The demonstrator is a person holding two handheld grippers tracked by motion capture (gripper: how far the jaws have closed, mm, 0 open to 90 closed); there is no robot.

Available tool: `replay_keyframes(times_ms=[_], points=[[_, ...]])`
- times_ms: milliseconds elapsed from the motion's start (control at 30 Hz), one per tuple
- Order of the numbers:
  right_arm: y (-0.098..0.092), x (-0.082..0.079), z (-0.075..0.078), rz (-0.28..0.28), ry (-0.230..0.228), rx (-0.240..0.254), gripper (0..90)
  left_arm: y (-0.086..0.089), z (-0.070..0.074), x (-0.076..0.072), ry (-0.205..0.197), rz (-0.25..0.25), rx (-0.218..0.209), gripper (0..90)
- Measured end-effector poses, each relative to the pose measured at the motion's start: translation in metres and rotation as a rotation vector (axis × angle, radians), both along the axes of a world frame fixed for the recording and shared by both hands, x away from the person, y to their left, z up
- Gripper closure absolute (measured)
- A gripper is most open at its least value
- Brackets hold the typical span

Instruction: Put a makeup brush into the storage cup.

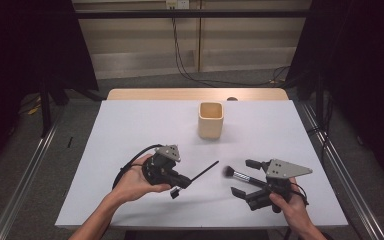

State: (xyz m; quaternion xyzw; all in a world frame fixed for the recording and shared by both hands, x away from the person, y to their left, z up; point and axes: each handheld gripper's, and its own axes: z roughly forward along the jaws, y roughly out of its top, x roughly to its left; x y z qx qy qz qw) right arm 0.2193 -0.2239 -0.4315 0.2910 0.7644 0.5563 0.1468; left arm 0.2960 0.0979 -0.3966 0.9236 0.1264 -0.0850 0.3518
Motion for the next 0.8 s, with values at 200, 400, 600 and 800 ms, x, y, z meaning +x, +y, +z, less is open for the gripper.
replay_keyframes(times_ms=[200, 400, 600, 800], points=[[0.010, 0.009, 0.002, 0.047, 0.013, -0.026, 0.3, -0.003, -0.003, 0.002, 0.014, -0.023, 0.046, 85.9], [0.014, 0.017, 0.004, 0.107, 0.066, -0.052, 0.4, -0.005, -0.003, 0.004, 0.011, -0.029, 0.080, 85.8], [0.022, 0.021, 0.006, 0.137, 0.081, -0.104, 0.5, -0.008, -0.002, 0.005, 0.023, -0.048, 0.120, 85.8], [0.029, 0.027, 0.007, 0.181, 0.135, -0.147, 0.7, -0.009, -0.001, 0.006, 0.021, -0.074, 0.152, 85.8]])
